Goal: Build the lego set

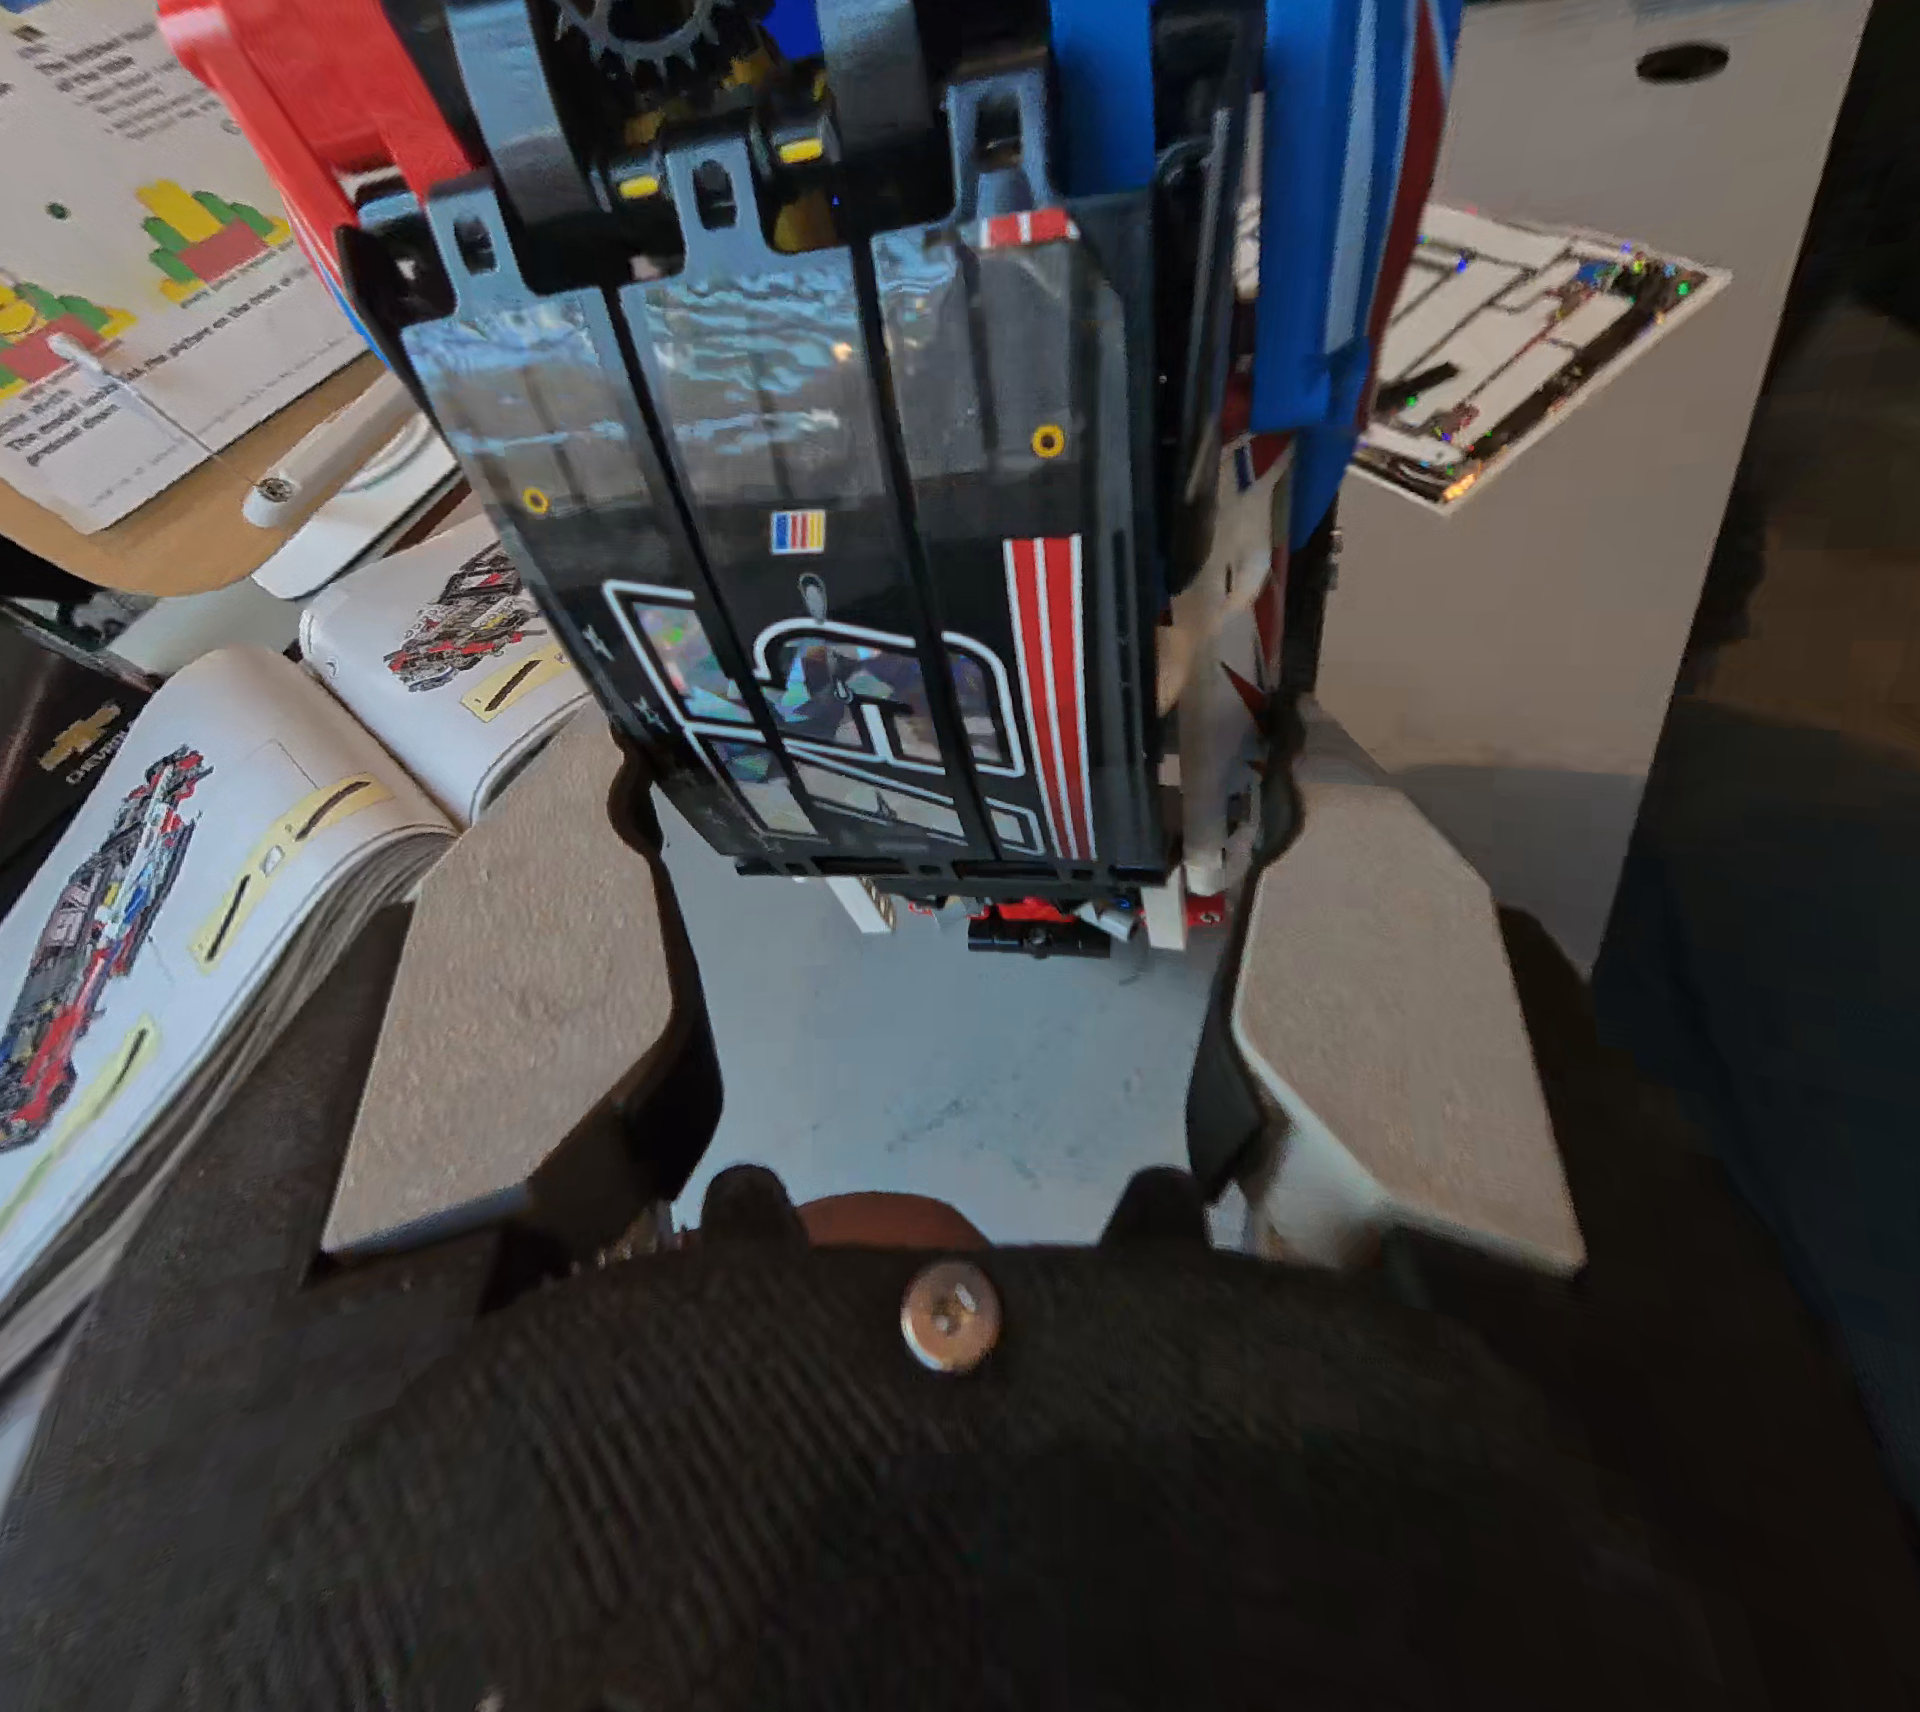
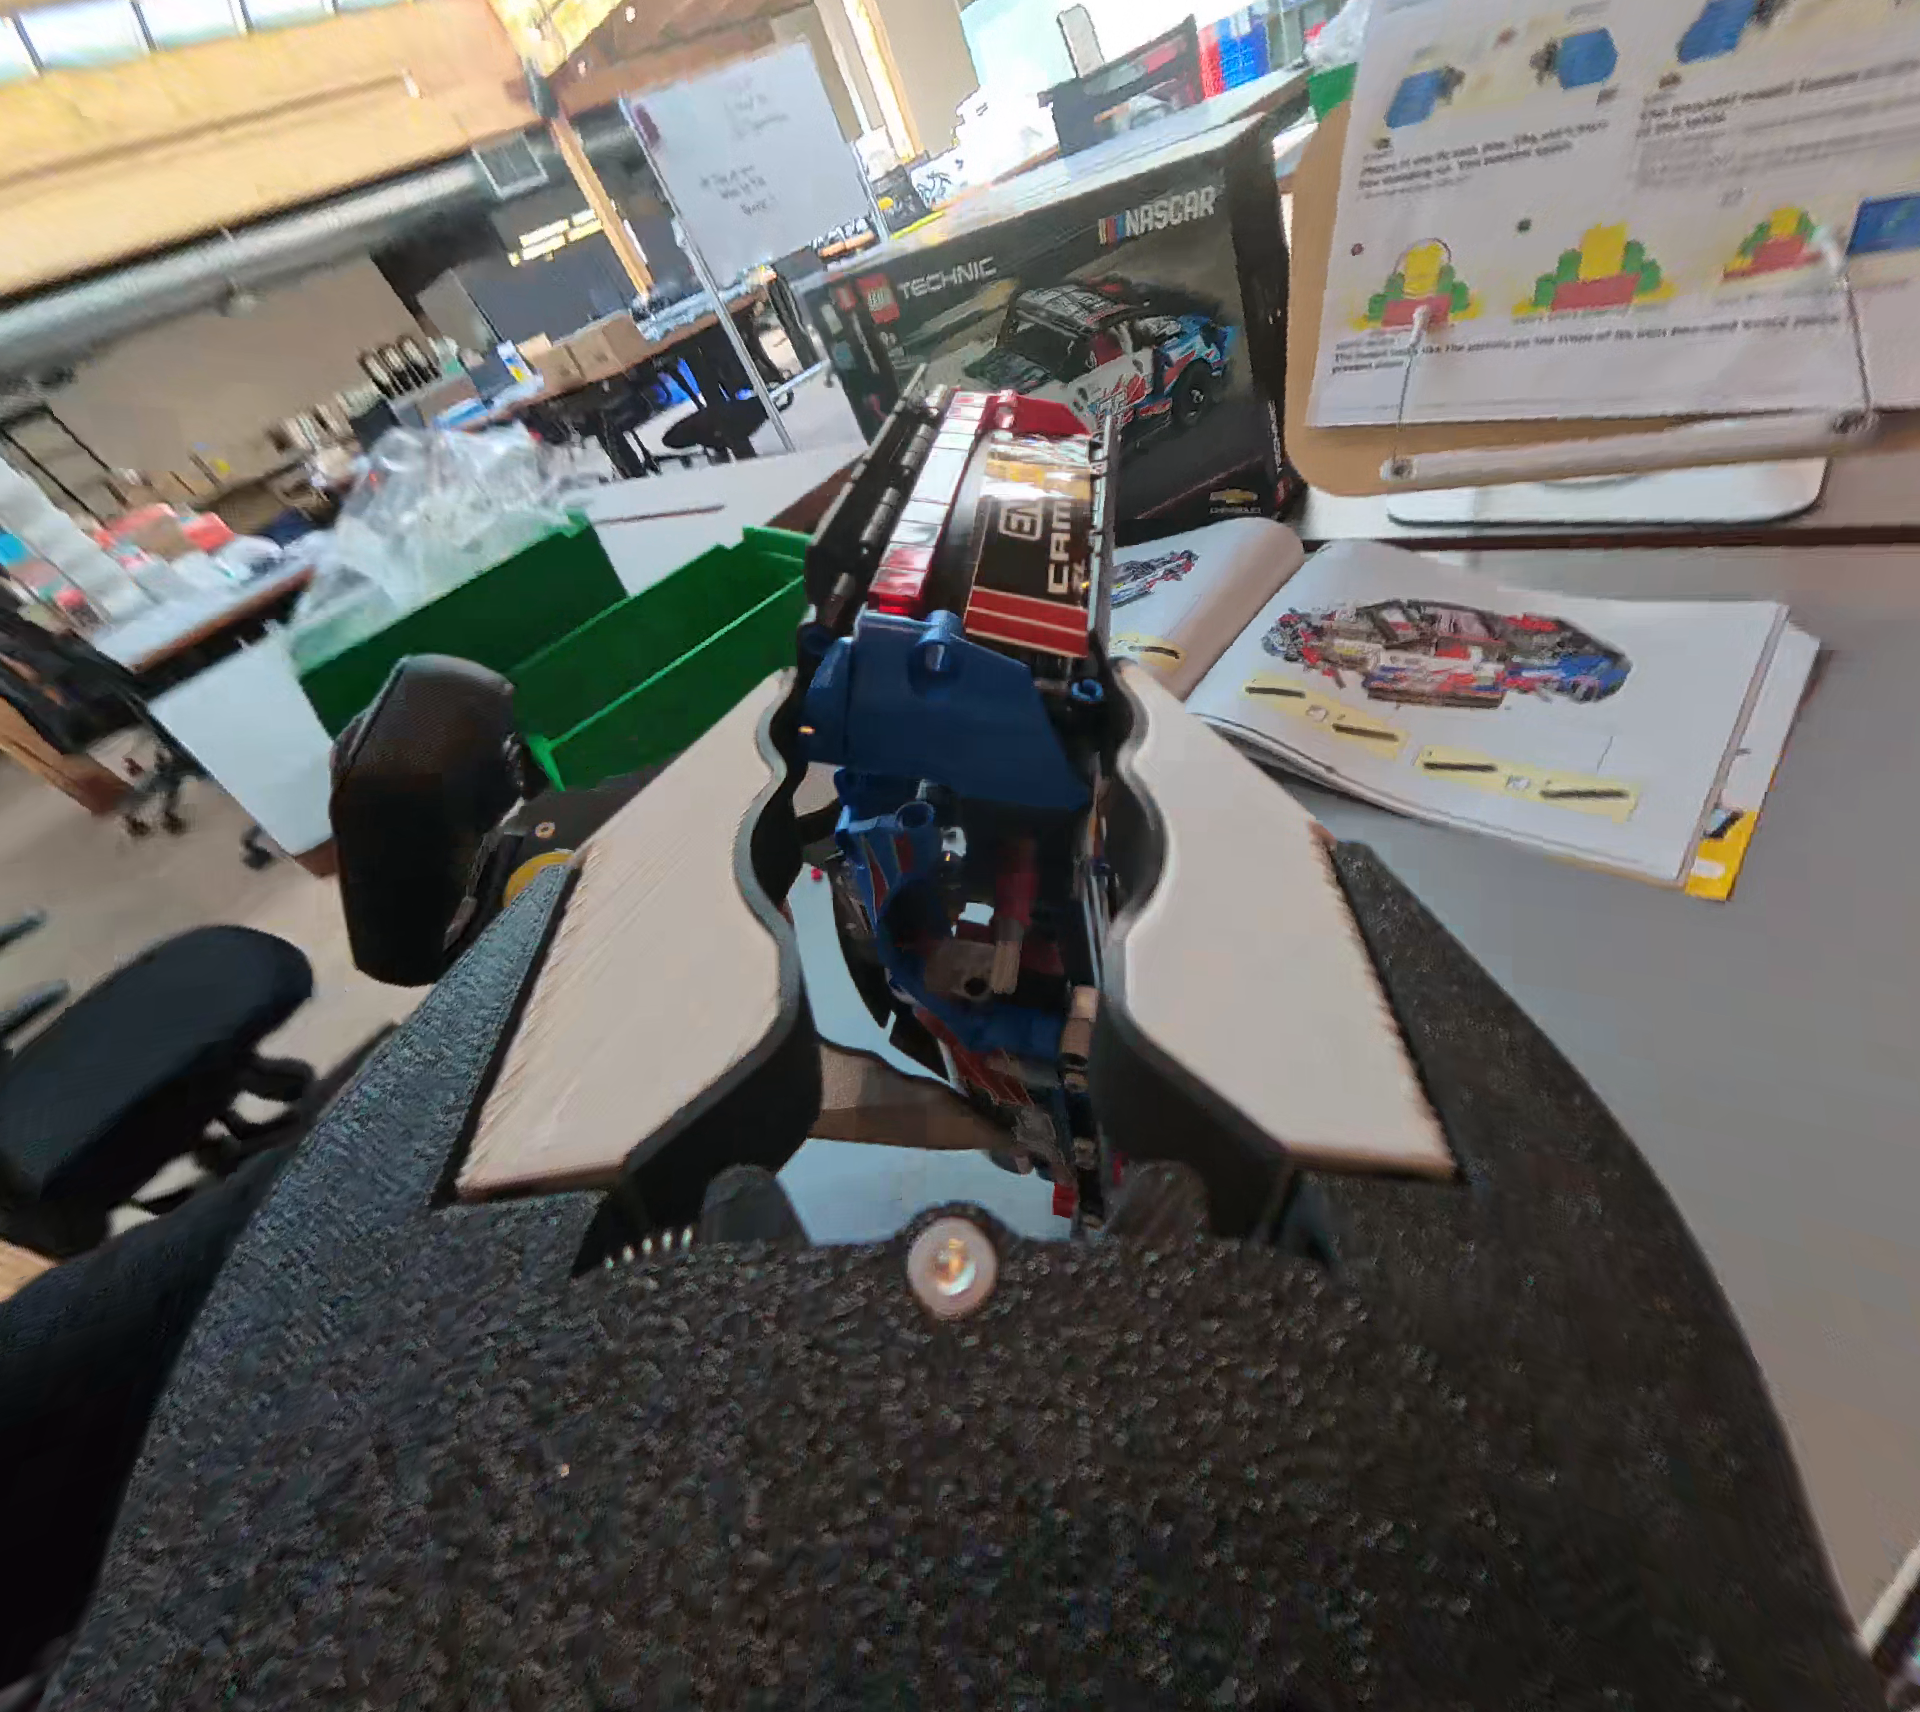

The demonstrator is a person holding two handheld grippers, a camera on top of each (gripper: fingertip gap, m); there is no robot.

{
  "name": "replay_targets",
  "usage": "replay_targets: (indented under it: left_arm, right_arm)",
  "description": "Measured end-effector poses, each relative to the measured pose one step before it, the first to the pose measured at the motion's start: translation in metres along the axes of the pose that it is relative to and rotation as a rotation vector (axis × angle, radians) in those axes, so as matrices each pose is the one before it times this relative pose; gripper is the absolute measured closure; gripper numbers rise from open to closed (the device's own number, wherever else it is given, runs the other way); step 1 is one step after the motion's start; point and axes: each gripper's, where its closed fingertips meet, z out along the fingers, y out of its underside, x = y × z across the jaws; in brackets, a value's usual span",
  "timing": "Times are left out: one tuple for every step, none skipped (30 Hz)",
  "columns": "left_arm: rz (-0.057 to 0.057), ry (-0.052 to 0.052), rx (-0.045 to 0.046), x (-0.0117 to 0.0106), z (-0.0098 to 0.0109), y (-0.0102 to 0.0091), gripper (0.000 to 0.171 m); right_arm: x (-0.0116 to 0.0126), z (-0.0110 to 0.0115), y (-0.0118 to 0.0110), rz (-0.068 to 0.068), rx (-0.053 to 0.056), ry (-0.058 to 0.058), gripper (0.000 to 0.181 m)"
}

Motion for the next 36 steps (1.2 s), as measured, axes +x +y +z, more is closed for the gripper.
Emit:
replay_targets:
  left_arm:
    - [-0.0348, -0.0176, 0.02758, -0.00078, -0.00124, 0.00132, 0.057]
    - [-0.0315, -0.0177, 0.02527, -0.00082, -0.00167, 0.00182, 0.057]
    - [-0.0258, -0.0177, 0.02153, -0.00092, -0.002, 0.00266, 0.057]
    - [-0.0227, -0.0167, 0.01728, -0.00104, -0.00211, 0.00358, 0.057]
    - [-0.0221, -0.0171, 0.01449, -0.00136, -0.00233, 0.00421, 0.057]
    - [-0.0236, -0.0156, 0.00985, -0.00134, -0.00246, 0.00516, 0.057]
    - [-0.0271, -0.0086, 0.00396, -0.00095, -0.0026, 0.0056, 0.057]
    - [-0.0282, -0.006, 0.00986, -0.00092, -0.00305, 0.00437, 0.057]
    - [-0.0182, -0.0099, 0.01373, -0.00141, -0.00372, 0.00265, 0.057]
    - [-0.022, -0.007, -0.00334, -0.0016, -0.00334, 0.00331, 0.057]
    - [-0.0176, -0.003, -0.00497, -0.00168, -0.00282, 0.00324, 0.057]
    - [-0.0158, -0.0013, -0.00671, -0.00199, -0.00238, 0.00352, 0.057]
    - [-0.0147, -0.0011, -0.00627, -0.00213, -0.00239, 0.00365, 0.058]
    - [-0.013, -0.0027, -0.0026, -0.0021, -0.00227, 0.00357, 0.059]
    - [-0.0101, -0.0028, -0.00334, -0.00205, -0.00219, 0.00402, 0.06]
    - [-0.0065, -0.0027, -0.00246, -0.00185, -0.00223, 0.00402, 0.061]
    - [-0.0008, -0.0063, 0.00259, -0.00197, -0.00257, 0.00301, 0.062]
    - [0.0037, -0.0103, -0.0036, -0.00224, -0.00284, 0.00339, 0.062]
    - [0.0048, -0.0095, -0.01333, -0.00218, -0.00264, 0.00438, 0.064]
    - [0.0067, -0.0081, -0.01278, -0.00229, -0.00267, 0.00447, 0.066]
    - [0.0091, -0.0084, -0.00689, -0.00267, -0.00341, 0.00387, 0.069]
    - [0.0154, -0.0036, 0.00149, -0.00234, -0.00417, 0.0031, 0.072]
    - [0.025, 0.0026, 0.00334, -0.00171, -0.00481, 0.00277, 0.074]
    - [0.0279, -0.0038, -0.0179, -0.00248, -0.00485, 0.00464, 0.075]
    - [0.0276, -0.0007, -0.01142, -0.00149, -0.00502, 0.00326, 0.075]
    - [0.0231, -0.0064, -0.00747, -0.00189, -0.00469, 0.00283, 0.073]
    - [0.0263, -0.0094, -0.02553, -0.00174, -0.00388, 0.00558, 0.072]
    - [0.0217, -0.0147, -0.02105, -0.00198, -0.00443, 0.00544, 0.07]
    - [0.0306, -0.0069, -0.01631, -0.00064, -0.00494, 0.00522, 0.069]
    - [0.0402, -0.007, -0.02249, -0.00072, -0.00563, 0.00658, 0.067]
    - [0.0419, -0.0219, -0.02745, -0.00277, -0.00636, 0.00792, 0.068]
    - [0.0476, -0.0187, -0.02946, -0.00189, -0.00665, 0.00929, 0.069]
    - [0.0484, -0.0061, -0.03994, 0.00011, -0.00701, 0.01155, 0.072]
    - [0.037, -0.0047, -0.0531, 0.0007, -0.00755, 0.01417, 0.07]
    - [0.0219, -0.0137, -0.04639, -0.00071, -0.00777, 0.01472, 0.065]
    - [0.0094, -0.0223, -0.01707, -0.00276, -0.00875, 0.0113, 0.072]
  right_arm:
    - [-0.0078, 0.00418, 0.00069, -0.0644, -0.0195, 0.0009, 0.126]
    - [-0.00757, 0.00382, 0.00124, -0.0539, -0.0162, -0.0028, 0.126]
    - [-0.00711, 0.0036, 0.00181, -0.0452, -0.0147, -0.0037, 0.126]
    - [-0.00719, 0.00356, 0.00287, -0.0464, -0.0162, -0.0034, 0.126]
    - [-0.00769, 0.00376, 0.0034, -0.0519, -0.0174, -0.0024, 0.126]
    - [-0.00814, 0.00387, 0.00376, -0.0535, -0.0171, -0.0017, 0.126]
    - [-0.00857, 0.00393, 0.0035, -0.052, -0.015, -0.0015, 0.126]
    - [-0.00914, 0.00351, 0.0019, -0.0515, -0.0056, -0.0013, 0.126]
    - [-0.00934, 0.00278, 0.00018, -0.0534, 0.001, 0.0001, 0.126]
    - [-0.00864, 0.00296, 0.00065, -0.0548, -0.0054, 0.004, 0.125]
    - [-0.00794, 0.003, 0.00037, -0.0481, -0.0033, 0.0049, 0.126]
    - [-0.00746, 0.00281, 0.00044, -0.0404, -0.0037, 0.0013, 0.126]
    - [-0.00703, 0.00268, 0.00068, -0.0394, -0.0053, -0.0009, 0.126]
    - [-0.00678, 0.00255, 0.00064, -0.0382, -0.0051, -0.0017, 0.126]
    - [-0.00663, 0.00242, 0.00069, -0.0369, -0.0047, -0.0022, 0.126]
    - [-0.00674, 0.00229, 0.0006, -0.0347, -0.0051, -0.0027, 0.126]
    - [-0.00708, 0.00245, 0.00056, -0.0337, -0.0054, -0.0037, 0.125]
    - [-0.00753, 0.00234, 0.00065, -0.0384, -0.0065, -0.0031, 0.125]
    - [-0.00746, 0.0023, 0.00083, -0.0428, -0.0069, -0.0011, 0.125]
    - [-0.00749, 0.0023, 0.00097, -0.0413, -0.005, -0.0018, 0.125]
    - [-0.00727, 0.00232, 0.0011, -0.0369, -0.004, -0.0027, 0.125]
    - [-0.00657, 0.00204, 0.00077, -0.0353, -0.0017, -0.0015, 0.125]
    - [-0.00663, 0.00153, 0.00068, -0.0386, 0.0011, -0.0034, 0.125]
    - [-0.00732, 0.00158, 0.00117, -0.0405, 0.0, -0.0049, 0.125]
    - [-0.00745, 0.00177, 0.00144, -0.0389, -0.0003, 0.0009, 0.125]
    - [-0.00728, 0.0018, 0.0017, -0.036, -0.0007, 0.0045, 0.125]
    - [-0.00686, 0.0017, 0.00122, -0.0297, -0.001, 0.0031, 0.125]
    - [-0.00666, 0.00129, 0.00091, -0.0241, -0.0007, -0.0014, 0.125]
    - [-0.00536, 0.00093, 0.00051, -0.021, 0.0021, 0.0009, 0.125]
    - [-0.00426, 0.00059, 0.00043, -0.021, 0.0005, 0.0027, 0.125]
    - [-0.00358, 0.00035, 0.00039, -0.0205, -0.0005, 0.0001, 0.125]
    - [-0.00344, 0.00017, 0.00022, -0.017, 0.0004, -0.0034, 0.125]
    - [-0.00359, 0.00001, 0.00014, -0.0182, 0.0007, -0.0056, 0.125]
    - [-0.00414, 0.0001, 0.00033, -0.0244, -0.0018, -0.0064, 0.125]
    - [-0.00492, 0.00028, 0.00043, -0.028, -0.003, -0.0076, 0.125]
    - [-0.00584, 0.00052, 0.00033, -0.0273, -0.0025, -0.0095, 0.125]
